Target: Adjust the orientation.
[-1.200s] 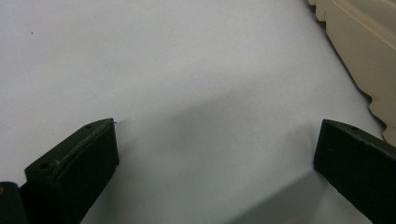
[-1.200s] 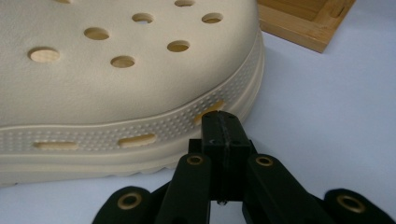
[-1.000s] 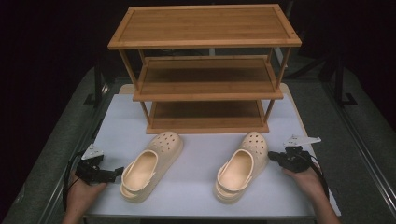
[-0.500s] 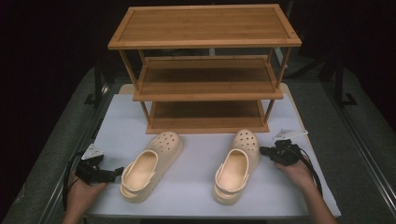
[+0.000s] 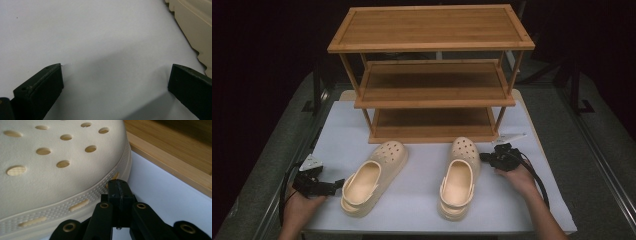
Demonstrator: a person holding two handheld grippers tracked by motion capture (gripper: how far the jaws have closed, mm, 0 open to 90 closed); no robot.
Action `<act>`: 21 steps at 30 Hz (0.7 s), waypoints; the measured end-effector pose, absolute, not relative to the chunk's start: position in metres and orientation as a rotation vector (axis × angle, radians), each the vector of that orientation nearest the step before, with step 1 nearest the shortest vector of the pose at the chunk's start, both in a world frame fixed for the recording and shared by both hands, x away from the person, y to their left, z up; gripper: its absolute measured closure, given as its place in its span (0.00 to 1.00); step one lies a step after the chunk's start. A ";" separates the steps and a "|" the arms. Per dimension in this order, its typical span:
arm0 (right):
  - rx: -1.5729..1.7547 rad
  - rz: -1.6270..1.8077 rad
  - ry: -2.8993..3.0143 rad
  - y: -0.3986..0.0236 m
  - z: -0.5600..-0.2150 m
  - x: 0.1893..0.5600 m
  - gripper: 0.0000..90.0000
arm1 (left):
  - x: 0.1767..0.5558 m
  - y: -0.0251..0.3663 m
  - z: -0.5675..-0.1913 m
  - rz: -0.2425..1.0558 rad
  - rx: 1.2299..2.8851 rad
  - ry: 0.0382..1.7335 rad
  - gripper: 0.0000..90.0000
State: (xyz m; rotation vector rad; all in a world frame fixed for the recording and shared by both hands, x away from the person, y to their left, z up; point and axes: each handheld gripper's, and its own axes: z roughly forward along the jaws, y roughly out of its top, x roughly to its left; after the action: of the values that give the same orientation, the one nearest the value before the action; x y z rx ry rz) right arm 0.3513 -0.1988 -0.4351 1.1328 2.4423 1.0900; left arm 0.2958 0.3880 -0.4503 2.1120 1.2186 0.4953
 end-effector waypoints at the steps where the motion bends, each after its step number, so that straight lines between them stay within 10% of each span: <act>1: 1.128 1.090 2.446 -0.197 -0.435 0.353 1.00 | 0.296 0.388 -0.450 0.496 2.112 1.219 0.00; 21: 1.020 1.112 2.510 -0.146 -0.432 0.375 1.00 | 0.296 0.388 -0.450 0.495 2.112 1.218 0.00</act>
State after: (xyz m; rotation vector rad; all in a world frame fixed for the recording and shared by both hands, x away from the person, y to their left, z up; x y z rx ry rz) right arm 0.3755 -0.1462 -0.4320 1.0197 2.5100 1.1120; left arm 0.2959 0.3881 -0.4503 2.1124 1.2183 0.4953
